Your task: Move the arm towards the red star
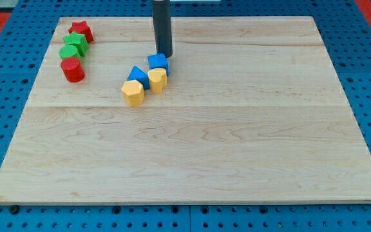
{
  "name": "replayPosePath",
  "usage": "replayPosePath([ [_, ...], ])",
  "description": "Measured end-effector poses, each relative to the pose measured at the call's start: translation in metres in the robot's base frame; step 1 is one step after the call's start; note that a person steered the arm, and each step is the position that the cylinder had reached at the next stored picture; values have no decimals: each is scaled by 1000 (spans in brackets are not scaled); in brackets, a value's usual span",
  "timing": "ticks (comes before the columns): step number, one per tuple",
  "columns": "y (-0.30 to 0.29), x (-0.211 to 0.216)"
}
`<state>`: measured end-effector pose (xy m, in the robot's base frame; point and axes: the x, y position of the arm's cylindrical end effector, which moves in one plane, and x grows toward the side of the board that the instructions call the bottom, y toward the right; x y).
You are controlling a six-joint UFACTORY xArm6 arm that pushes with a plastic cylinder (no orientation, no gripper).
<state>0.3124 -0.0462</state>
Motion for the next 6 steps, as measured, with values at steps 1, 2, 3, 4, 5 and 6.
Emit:
replayPosePath([
  [1, -14, 3],
  [2, -26, 3],
  [3, -43, -11],
  [4, -60, -32],
  [5, -65, -71],
  [6, -89, -106],
])
